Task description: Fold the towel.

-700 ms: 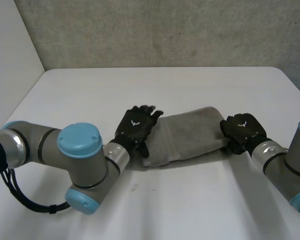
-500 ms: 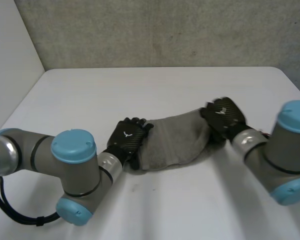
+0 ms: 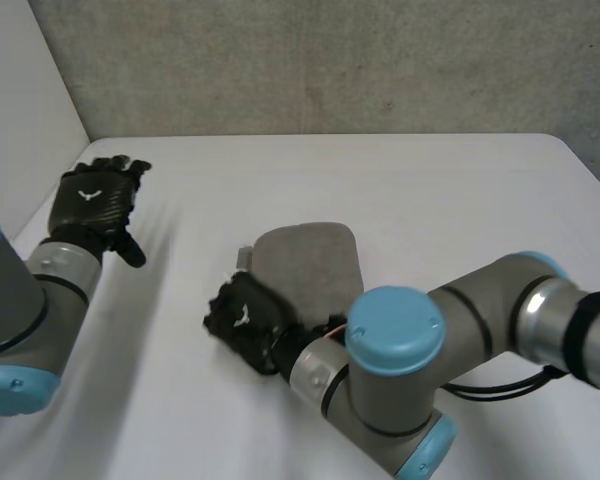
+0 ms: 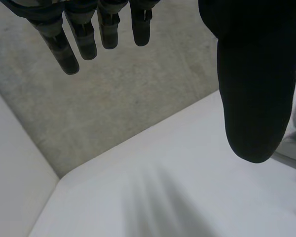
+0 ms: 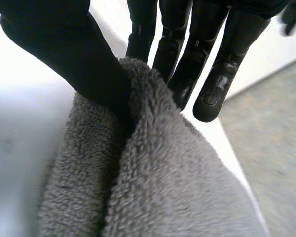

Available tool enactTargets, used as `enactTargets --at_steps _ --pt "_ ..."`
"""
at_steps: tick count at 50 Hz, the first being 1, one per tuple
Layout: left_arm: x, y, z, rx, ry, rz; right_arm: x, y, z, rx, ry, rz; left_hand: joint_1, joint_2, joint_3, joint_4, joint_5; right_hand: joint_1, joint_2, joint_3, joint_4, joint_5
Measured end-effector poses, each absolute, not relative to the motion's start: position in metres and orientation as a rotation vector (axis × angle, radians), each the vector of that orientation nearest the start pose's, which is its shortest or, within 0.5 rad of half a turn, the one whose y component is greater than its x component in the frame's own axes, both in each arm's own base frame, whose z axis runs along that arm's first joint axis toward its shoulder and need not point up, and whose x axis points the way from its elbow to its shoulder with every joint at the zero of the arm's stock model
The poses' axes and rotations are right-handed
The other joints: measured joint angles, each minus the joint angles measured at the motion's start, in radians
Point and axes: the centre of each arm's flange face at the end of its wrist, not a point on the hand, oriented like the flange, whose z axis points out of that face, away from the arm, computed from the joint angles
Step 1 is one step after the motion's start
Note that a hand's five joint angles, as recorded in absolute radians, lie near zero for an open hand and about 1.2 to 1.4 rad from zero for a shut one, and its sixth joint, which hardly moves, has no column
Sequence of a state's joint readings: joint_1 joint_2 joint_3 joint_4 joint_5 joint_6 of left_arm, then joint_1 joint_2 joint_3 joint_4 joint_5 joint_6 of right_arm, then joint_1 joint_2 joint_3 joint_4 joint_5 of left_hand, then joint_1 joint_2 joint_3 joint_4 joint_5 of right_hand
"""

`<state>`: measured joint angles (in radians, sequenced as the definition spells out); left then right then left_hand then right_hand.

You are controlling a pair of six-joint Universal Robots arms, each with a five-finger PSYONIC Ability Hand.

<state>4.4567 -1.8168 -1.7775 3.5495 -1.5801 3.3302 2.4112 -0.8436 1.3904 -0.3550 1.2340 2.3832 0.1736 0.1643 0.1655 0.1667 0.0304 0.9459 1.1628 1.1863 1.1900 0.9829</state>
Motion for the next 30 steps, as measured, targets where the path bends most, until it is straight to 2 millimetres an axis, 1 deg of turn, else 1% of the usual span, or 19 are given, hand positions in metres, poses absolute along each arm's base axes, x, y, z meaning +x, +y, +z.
enactTargets --at_steps 2,5,6,8,10,11,12,14,16,17,18,19,20,21,22,25,26,28,30 --pt "-0.208 -0.296 0.206 0.468 2.261 -2.206 0.419 -0.152 0.113 -1.791 1.284 -1.743 0.000 0.000 0.000 0.000 0.000 0.000 0.000 0.000 0.000 0.000" --pt "-0.209 -0.296 0.206 0.463 2.276 -2.215 0.421 -0.153 0.108 -1.793 1.288 -1.734 0.000 0.000 0.000 0.000 0.000 -0.053 -0.084 -0.091 -0.079 -0.068" --pt "-0.211 -0.295 0.205 0.470 2.287 -2.224 0.422 -0.155 0.110 -1.785 1.301 -1.743 0.000 0.000 0.000 0.000 0.000 -0.170 -0.251 -0.267 -0.256 -0.216" --pt "-0.213 -0.294 0.206 0.481 2.293 -2.235 0.421 -0.157 0.116 -1.766 1.321 -1.767 0.000 0.000 0.000 0.000 0.000 -0.338 -0.465 -0.470 -0.478 -0.425" --pt "-0.219 -0.292 0.207 0.505 2.298 -2.257 0.420 -0.162 0.131 -1.714 1.360 -1.815 0.000 0.000 0.000 0.000 0.000 -0.520 -0.679 -0.690 -0.696 -0.652" --pt "-0.222 -0.291 0.208 0.516 2.297 -2.268 0.418 -0.164 0.139 -1.684 1.378 -1.835 0.000 0.000 0.000 0.000 0.000 -0.540 -0.704 -0.728 -0.721 -0.679" --pt "-0.228 -0.289 0.211 0.536 2.296 -2.291 0.415 -0.167 0.154 -1.613 1.417 -1.868 0.000 0.000 0.000 0.000 0.000 -0.645 -0.825 -0.842 -0.849 -0.808" --pt "-0.234 -0.288 0.214 0.554 2.291 -2.319 0.411 -0.169 0.170 -1.528 1.454 -1.894 0.000 0.000 0.000 0.000 0.000 -0.720 -0.913 -0.944 -0.942 -0.900" --pt "-0.248 -0.284 0.221 0.584 2.287 -2.376 0.403 -0.170 0.195 -1.373 1.506 -1.908 0.000 0.000 0.000 0.000 0.000 -0.737 -0.938 -0.972 -0.955 -0.922" --pt "-0.248 -0.284 0.221 0.584 2.287 -2.376 0.403 -0.170 0.195 -1.373 1.506 -1.908 0.000 0.000 0.000 0.000 0.000 -0.737 -0.938 -0.972 -0.955 -0.922" --pt "-0.255 -0.282 0.226 0.595 2.286 -2.409 0.399 -0.170 0.206 -1.293 1.529 -1.900 0.000 0.000 0.000 0.000 0.000 -0.737 -0.938 -0.972 -0.955 -0.922" --pt "-0.255 -0.282 0.226 0.595 2.286 -2.409 0.399 -0.170 0.206 -1.293 1.529 -1.900 0.000 0.000 0.000 0.000 0.000 -0.737 -0.938 -0.972 -0.955 -0.922" --pt "-0.260 -0.281 0.229 0.601 2.287 -2.436 0.396 -0.171 0.211 -1.246 1.544 -1.892 0.000 0.000 0.000 0.000 0.000 -0.737 -0.938 -0.972 -0.955 -0.922" --pt "-0.274 -0.277 0.237 0.610 2.299 -2.500 0.383 -0.177 0.228 -1.078 1.611 -1.845 0.000 0.000 0.000 0.000 0.000 -0.737 -0.938 -0.972 -0.955 -0.922" --pt "-0.274 -0.277 0.237 0.610 2.299 -2.500 0.383 -0.177 0.228 -1.078 1.611 -1.845 0.000 0.000 0.000 0.000 0.000 -0.737 -0.938 -0.972 -0.955 -0.922" --pt "-0.295 -0.268 0.243 0.616 2.359 -2.581 0.360 -0.196 0.238 -0.879 1.733 -1.756 0.000 0.000 0.000 0.000 0.000 -0.737 -0.938 -0.972 -0.955 -0.926" --pt "-0.300 -0.266 0.243 0.620 2.379 -2.591 0.357 -0.199 0.239 -0.856 1.749 -1.744 0.000 0.000 0.000 0.000 0.000 -0.737 -0.938 -0.972 -0.955 -0.926" --pt "-0.313 -0.261 0.239 0.631 2.444 -2.603 0.345 -0.210 0.240 -0.760 1.818 -1.687 0.000 0.000 0.000 0.000 0.000 -0.737 -0.938 -0.972 -0.955 -0.926" --pt "-0.319 -0.257 0.235 0.638 2.489 -2.596 0.340 -0.215 0.239 -0.721 1.847 -1.661 0.000 0.000 0.000 0.000 0.000 -0.737 -0.938 -0.972 -0.955 -0.926"
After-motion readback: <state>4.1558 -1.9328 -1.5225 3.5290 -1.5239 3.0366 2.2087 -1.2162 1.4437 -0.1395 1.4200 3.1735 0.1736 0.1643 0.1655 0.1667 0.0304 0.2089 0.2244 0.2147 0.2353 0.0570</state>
